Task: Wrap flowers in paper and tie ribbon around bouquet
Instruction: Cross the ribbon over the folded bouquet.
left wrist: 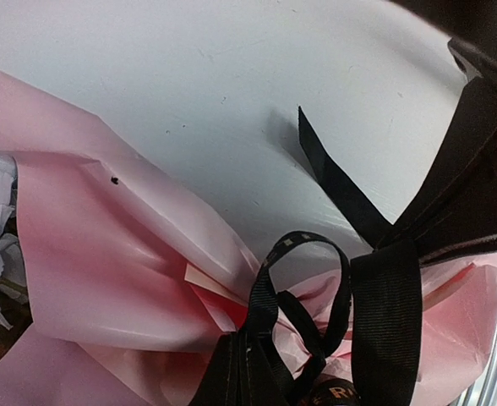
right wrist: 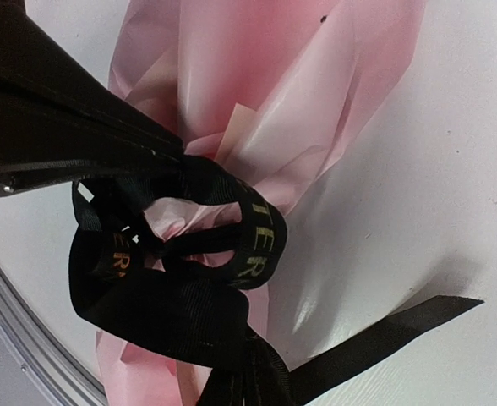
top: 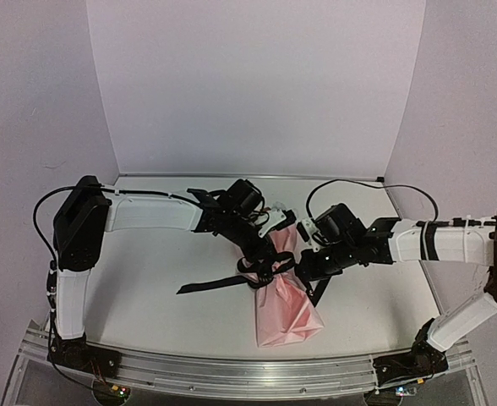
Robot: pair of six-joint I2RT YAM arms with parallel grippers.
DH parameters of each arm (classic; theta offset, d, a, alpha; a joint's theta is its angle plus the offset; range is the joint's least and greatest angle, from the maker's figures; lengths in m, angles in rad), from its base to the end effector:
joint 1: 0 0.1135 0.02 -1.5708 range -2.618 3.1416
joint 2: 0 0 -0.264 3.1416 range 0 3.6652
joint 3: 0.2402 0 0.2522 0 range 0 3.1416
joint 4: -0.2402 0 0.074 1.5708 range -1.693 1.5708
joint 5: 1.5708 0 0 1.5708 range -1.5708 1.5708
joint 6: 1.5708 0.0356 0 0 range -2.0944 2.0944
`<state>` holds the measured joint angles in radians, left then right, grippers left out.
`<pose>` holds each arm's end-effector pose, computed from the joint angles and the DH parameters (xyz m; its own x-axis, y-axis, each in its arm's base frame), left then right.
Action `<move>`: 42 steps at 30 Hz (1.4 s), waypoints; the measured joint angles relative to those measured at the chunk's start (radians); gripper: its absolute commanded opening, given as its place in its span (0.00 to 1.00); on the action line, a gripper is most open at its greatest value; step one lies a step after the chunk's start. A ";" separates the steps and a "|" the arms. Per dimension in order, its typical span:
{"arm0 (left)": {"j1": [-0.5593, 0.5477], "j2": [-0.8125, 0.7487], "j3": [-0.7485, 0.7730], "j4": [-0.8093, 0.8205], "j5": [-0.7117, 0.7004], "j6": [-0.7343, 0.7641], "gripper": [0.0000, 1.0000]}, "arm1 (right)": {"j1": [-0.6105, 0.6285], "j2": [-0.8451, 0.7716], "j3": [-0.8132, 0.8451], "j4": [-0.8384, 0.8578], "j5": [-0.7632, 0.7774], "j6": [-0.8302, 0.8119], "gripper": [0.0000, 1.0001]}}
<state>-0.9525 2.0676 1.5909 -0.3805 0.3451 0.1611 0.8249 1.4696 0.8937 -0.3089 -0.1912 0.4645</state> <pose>0.2576 -0.3829 0.2052 -0.2889 0.6666 -0.6871 0.9539 0.2615 -0.1475 0.1989 0.2253 0.2088 -0.8291 -0.2492 -0.5005 -0.4825 0.7712 0.4152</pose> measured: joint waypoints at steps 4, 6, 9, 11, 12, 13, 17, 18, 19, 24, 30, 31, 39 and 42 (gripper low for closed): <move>0.000 -0.007 -0.004 0.011 0.001 -0.007 0.06 | 0.000 0.012 0.013 0.001 -0.032 0.031 0.00; 0.001 -0.009 -0.007 0.021 0.001 -0.011 0.06 | 0.000 0.012 0.015 0.000 -0.038 0.039 0.00; 0.001 -0.012 -0.010 0.028 0.003 -0.015 0.08 | -0.002 0.012 0.015 0.000 -0.040 0.047 0.00; 0.001 -0.012 -0.010 0.037 0.003 -0.021 0.08 | -0.005 0.012 0.015 0.000 -0.042 0.052 0.00; 0.001 -0.012 -0.011 0.042 0.004 -0.024 0.09 | -0.006 0.012 0.015 0.000 -0.042 0.054 0.00; 0.001 -0.012 -0.012 0.043 0.004 -0.027 0.11 | -0.006 0.012 0.015 0.000 -0.043 0.057 0.00; 0.001 -0.014 -0.022 0.046 0.015 -0.032 0.19 | -0.006 0.011 0.007 0.000 -0.045 0.061 0.00; 0.001 -0.014 -0.023 0.046 0.017 -0.033 0.20 | -0.006 0.011 0.004 0.000 -0.046 0.061 0.00; 0.001 -0.014 -0.023 0.045 0.019 -0.033 0.21 | -0.006 0.010 0.000 -0.001 -0.047 0.061 0.00; 0.001 -0.014 -0.022 0.043 0.019 -0.035 0.28 | -0.006 -0.011 -0.027 -0.006 -0.049 0.063 0.00; 0.001 -0.006 0.003 0.040 0.023 -0.031 0.29 | -0.006 -0.027 -0.041 -0.007 -0.052 0.064 0.00; 0.001 -0.002 0.015 0.040 0.026 -0.030 0.29 | -0.006 -0.029 -0.043 -0.007 -0.053 0.064 0.00; 0.001 0.039 0.080 0.040 0.056 -0.027 0.29 | -0.006 -0.048 -0.046 -0.009 -0.053 0.064 0.00; 0.001 0.054 0.081 0.034 0.068 -0.027 0.29 | -0.006 -0.059 -0.051 -0.009 -0.053 0.064 0.00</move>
<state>-0.9520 2.1214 1.6718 -0.3469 0.4130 0.1345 0.8185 1.4105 0.8424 -0.3178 -0.2443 0.5289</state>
